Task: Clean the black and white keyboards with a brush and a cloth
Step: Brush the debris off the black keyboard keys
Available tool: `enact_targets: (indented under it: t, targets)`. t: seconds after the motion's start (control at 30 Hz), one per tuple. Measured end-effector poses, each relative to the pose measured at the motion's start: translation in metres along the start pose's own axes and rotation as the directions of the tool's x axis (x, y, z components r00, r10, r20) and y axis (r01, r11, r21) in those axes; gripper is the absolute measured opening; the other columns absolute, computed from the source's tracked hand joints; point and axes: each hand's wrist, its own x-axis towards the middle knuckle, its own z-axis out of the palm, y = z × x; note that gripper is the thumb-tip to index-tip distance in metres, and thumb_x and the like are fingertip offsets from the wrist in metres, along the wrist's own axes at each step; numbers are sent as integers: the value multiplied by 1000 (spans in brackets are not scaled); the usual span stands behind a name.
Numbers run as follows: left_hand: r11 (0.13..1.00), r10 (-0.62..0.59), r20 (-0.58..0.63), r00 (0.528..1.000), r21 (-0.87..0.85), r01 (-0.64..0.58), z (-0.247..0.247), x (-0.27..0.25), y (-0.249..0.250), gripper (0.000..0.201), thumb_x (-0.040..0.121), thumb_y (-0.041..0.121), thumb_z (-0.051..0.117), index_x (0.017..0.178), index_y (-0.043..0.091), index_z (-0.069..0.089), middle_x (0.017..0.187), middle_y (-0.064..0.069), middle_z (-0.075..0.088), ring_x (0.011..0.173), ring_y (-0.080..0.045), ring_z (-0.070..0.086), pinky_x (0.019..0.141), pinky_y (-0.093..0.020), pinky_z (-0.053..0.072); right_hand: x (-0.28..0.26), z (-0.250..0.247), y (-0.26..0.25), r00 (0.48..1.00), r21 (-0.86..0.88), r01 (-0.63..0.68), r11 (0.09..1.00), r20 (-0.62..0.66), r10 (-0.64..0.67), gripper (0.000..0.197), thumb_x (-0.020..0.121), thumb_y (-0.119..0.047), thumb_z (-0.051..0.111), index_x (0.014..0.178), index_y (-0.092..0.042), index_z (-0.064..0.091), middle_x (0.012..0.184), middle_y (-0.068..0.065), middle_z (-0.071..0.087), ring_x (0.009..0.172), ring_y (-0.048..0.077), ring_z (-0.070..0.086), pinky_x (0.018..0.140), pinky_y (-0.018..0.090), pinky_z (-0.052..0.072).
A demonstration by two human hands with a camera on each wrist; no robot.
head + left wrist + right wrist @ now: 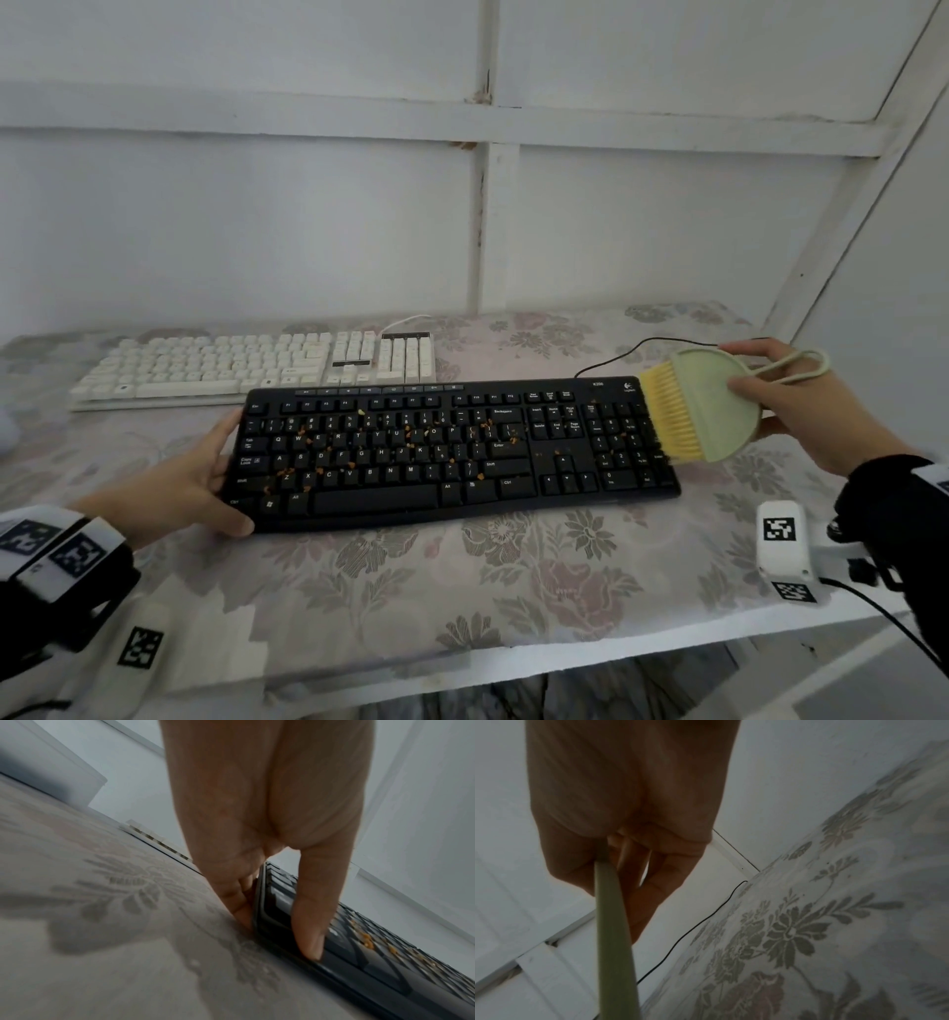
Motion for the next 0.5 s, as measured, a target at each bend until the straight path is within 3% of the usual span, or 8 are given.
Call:
enact_targets:
  t: [0.1,0.27,0.37,0.5]
  targets:
    - [1000,3,-1,1000,-15,-3,1,-1,1,162,-2,15,96,138,46,20,98,1,75,88,-13,72,61,-24,57,-7,-4,0,998,-46,-26,999,51,28,25,90,0,56,107,-18,61,89,15,65,75,27,62,48,36,54]
    - [999,-7,11,1000,-34,7,1,-2,2,167,0,10,95,144,43,17,102,-4,74,91,-17,71,62,-26,57,-6,-14,-7,990,-115,-50,992,123,65,23,89,3,55,104,-14,62,80,11,64,65,17,62,45,31,49]
    - [1000,-18,22,1000,-24,19,1,-1,1,168,3,9,96,147,42,15,108,-9,72,96,-21,70,64,-29,58,0,-13,-14,1000,-29,3,1000,16,-3,30,90,5,52,97,-21,65,71,0,65,59,10,62,41,27,49]
    - [999,-18,28,999,-27,18,2,-3,2,165,4,8,96,144,45,17,111,-6,71,99,-19,69,66,-29,58,7,-1,-18,999,-4,41,999,-9,-41,38,92,2,49,105,-31,64,83,0,66,65,4,64,46,26,54]
